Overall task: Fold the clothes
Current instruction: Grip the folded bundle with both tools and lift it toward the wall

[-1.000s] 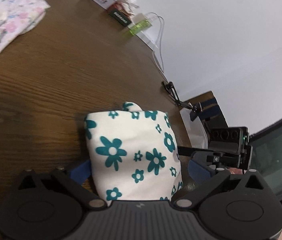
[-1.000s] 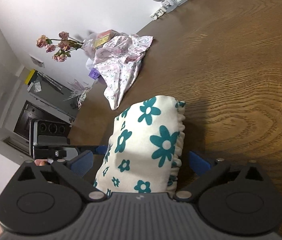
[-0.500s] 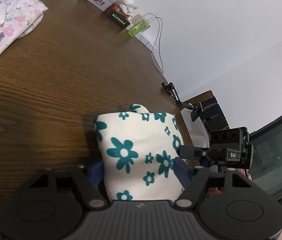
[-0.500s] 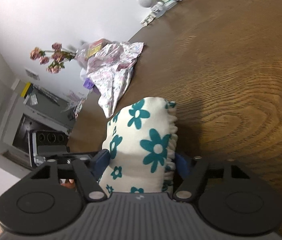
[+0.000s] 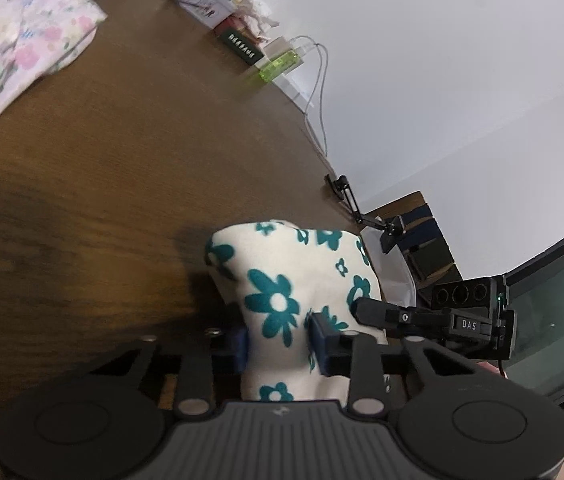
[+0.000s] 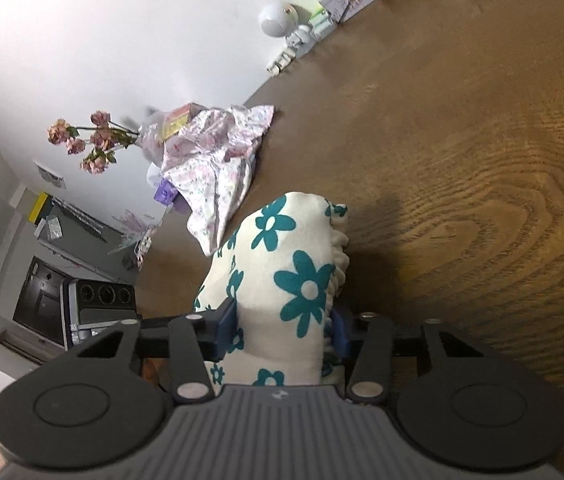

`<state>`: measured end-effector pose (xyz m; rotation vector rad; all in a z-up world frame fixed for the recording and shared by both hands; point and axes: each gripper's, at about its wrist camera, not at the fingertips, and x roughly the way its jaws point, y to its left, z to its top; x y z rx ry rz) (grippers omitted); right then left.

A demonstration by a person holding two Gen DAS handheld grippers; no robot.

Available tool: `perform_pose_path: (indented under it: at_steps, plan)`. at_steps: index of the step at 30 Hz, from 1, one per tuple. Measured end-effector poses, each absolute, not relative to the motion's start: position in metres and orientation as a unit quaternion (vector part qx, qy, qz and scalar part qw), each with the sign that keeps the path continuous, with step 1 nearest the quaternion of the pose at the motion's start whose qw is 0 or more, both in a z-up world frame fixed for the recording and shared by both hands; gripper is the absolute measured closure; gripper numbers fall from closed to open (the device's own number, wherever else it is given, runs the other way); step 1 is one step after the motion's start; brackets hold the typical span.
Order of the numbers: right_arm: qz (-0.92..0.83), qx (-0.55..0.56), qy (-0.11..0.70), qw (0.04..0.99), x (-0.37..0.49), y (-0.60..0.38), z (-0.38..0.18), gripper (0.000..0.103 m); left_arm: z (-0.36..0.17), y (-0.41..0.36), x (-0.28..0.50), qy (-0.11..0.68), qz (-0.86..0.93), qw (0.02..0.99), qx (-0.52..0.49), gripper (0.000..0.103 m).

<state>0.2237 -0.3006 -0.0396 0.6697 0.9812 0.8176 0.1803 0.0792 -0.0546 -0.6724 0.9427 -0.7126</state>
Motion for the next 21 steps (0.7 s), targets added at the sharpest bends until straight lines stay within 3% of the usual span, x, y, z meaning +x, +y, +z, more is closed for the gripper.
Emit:
perform_pose_path:
  at_steps: [9,16,21]
  plan:
    - [0.387,0.275,0.423,0.772,0.274,-0.269,0.01,0.062,-0.02,0.109,0.224,0.387,-0.31,0.803,-0.331,0.079]
    - [0.394,0.26,0.38,0.796,0.368,-0.237,0.069,0.063,0.039,0.129,0.312,0.338,-0.27,0.847,-0.31,0.079]
    - [0.393,0.276,0.366,0.797,0.446,-0.213,0.073,0.062,0.056,0.141,0.39,0.325,-0.233,0.861,-0.313,0.079]
